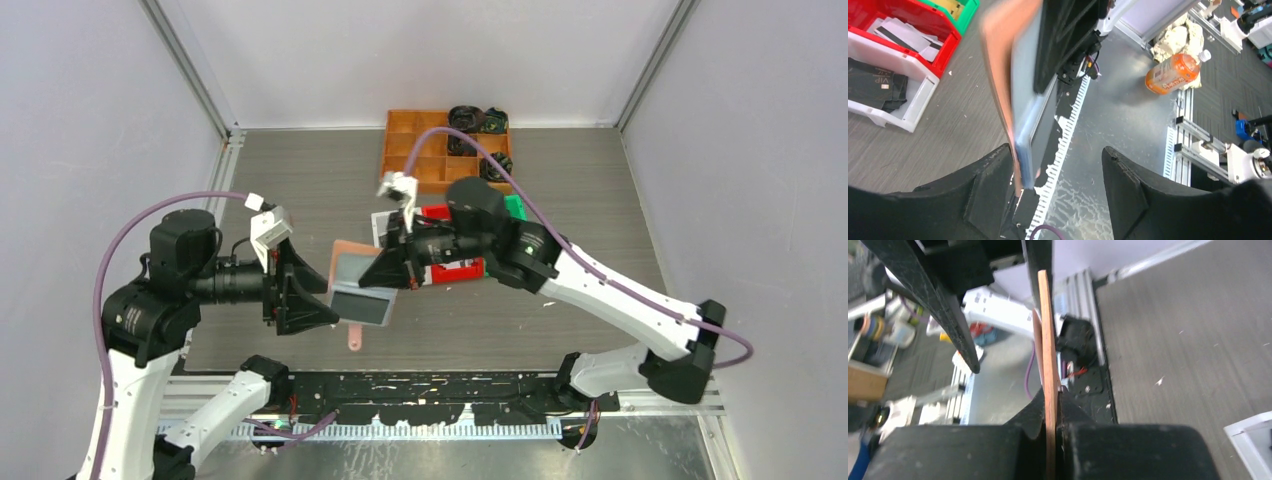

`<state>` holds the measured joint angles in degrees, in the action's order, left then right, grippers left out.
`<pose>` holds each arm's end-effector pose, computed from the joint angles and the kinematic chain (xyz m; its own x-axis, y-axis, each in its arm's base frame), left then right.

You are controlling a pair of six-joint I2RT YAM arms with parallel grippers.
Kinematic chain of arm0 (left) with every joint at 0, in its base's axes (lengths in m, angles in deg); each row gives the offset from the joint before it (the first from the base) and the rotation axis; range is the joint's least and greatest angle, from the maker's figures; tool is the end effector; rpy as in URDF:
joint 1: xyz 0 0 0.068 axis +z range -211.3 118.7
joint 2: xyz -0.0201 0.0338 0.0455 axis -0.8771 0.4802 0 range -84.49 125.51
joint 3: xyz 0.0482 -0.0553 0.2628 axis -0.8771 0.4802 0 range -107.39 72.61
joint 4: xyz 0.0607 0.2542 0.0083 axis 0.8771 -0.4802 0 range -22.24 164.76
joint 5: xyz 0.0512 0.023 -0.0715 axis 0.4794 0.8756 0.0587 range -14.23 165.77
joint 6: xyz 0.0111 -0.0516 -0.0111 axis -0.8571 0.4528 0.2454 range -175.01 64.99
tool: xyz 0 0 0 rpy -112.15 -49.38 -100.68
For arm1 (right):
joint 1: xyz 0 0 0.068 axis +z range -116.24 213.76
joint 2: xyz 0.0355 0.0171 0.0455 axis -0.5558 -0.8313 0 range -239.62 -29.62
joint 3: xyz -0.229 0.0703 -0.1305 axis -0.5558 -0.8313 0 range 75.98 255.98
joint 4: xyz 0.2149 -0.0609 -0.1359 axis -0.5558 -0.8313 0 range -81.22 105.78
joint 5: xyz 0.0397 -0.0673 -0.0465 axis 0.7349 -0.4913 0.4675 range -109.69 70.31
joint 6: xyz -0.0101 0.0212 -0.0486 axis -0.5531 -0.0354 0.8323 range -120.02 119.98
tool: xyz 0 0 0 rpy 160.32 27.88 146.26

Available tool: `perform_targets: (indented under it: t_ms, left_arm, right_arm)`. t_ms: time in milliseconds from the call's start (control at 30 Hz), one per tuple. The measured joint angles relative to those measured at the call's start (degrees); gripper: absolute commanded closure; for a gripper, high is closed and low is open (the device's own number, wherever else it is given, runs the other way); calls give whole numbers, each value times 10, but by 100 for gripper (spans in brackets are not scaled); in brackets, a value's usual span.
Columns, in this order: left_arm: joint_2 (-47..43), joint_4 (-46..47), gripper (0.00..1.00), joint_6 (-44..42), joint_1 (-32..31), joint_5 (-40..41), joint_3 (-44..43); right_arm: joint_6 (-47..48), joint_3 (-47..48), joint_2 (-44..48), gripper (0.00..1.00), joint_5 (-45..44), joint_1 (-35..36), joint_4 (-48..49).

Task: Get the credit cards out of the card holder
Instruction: Open the card holder.

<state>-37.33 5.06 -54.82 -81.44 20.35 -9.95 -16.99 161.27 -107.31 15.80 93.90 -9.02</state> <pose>0.0680 -0.0562 0.4448 -0.5317 0.1930 -0.8246 0.8323 0.2994 -0.4666 0.1299 0.2679 0.4328 -0.4274 -0.2671 -0.8637 -0.8966 0.0025 0.4429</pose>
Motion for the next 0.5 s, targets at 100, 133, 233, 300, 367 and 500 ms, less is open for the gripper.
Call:
perform_targets:
  t_ms: [100,133,233,300,367,500]
  left_arm:
    - [-32,59,34,64,0,14,32]
    - [-40,77,35,83,0,19,40]
    - [-59,135,36,150,0,35,70]
    - [-62,169,39,194,0,38,84]
    - [-61,204,42,237,0,39,93]
    - [-61,266,60,306,0,38,99]
  right_arm:
    - [-71,-112,71,99,-43,-14,156]
    - [-95,-144,91,99,-57,-15,206]
    - [-157,-197,118,99,-87,-15,330]
    - [-195,-211,117,99,-102,-14,399]
    - [-222,-220,115,99,-115,-14,447]
    - [-265,-250,113,99,-146,-14,536]
